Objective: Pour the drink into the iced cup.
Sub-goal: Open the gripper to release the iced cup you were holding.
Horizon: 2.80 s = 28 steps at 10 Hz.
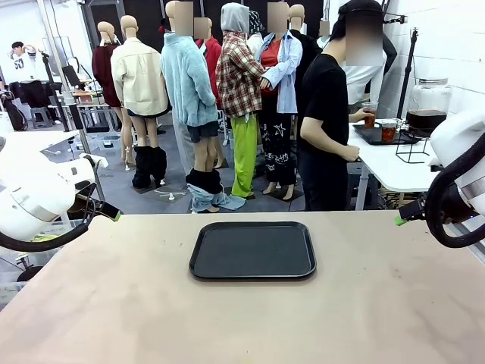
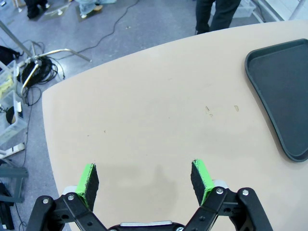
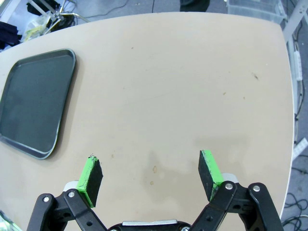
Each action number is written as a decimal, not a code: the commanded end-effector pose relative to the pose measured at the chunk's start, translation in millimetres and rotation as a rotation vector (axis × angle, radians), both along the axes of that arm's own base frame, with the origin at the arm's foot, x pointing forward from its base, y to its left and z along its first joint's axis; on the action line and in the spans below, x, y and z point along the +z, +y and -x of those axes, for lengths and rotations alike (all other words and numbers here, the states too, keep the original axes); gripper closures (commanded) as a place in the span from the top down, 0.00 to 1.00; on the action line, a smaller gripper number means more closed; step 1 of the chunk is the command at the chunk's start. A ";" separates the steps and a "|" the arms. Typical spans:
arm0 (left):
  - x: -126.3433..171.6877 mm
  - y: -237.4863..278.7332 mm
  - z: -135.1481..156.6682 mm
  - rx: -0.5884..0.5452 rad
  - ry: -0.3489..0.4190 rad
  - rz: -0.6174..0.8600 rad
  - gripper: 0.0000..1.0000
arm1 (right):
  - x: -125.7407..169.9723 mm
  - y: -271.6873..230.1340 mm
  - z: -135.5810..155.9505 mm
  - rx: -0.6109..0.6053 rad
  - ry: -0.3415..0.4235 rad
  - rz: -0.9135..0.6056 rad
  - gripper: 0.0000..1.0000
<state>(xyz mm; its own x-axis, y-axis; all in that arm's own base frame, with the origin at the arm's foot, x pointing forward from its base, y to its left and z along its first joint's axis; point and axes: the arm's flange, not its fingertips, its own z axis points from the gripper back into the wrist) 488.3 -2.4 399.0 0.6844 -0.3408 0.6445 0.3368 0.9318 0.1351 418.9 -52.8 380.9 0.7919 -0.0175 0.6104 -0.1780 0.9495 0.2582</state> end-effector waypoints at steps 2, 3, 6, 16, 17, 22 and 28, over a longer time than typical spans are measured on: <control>-3.7 0.4 1.4 0.008 -0.013 0.006 1.00 | -1.9 0.4 0.7 0.005 -0.010 -0.001 1.00; -3.7 0.4 1.4 0.008 -0.013 0.006 1.00 | -1.9 0.4 0.7 0.005 -0.010 -0.001 1.00; -3.7 0.4 1.4 0.008 -0.013 0.006 1.00 | -1.9 0.4 0.7 0.005 -0.010 -0.001 1.00; -3.7 0.4 1.4 0.008 -0.013 0.006 1.00 | -1.9 0.4 0.7 0.005 -0.010 -0.001 1.00; -3.7 0.4 1.4 0.008 -0.013 0.006 1.00 | -1.9 0.4 0.7 0.005 -0.010 -0.001 1.00; -3.7 0.4 1.4 0.008 -0.013 0.006 1.00 | -1.9 0.4 0.7 0.005 -0.010 -0.001 1.00; -3.7 0.4 1.4 0.008 -0.013 0.006 1.00 | -1.9 0.4 0.7 0.005 -0.010 -0.001 1.00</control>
<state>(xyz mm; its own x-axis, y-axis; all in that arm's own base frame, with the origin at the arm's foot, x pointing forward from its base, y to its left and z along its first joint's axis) 488.3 -2.4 399.0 0.6844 -0.3408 0.6446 0.3367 0.9318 0.1352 418.9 -52.8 380.9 0.7919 -0.0175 0.6104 -0.1780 0.9495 0.2582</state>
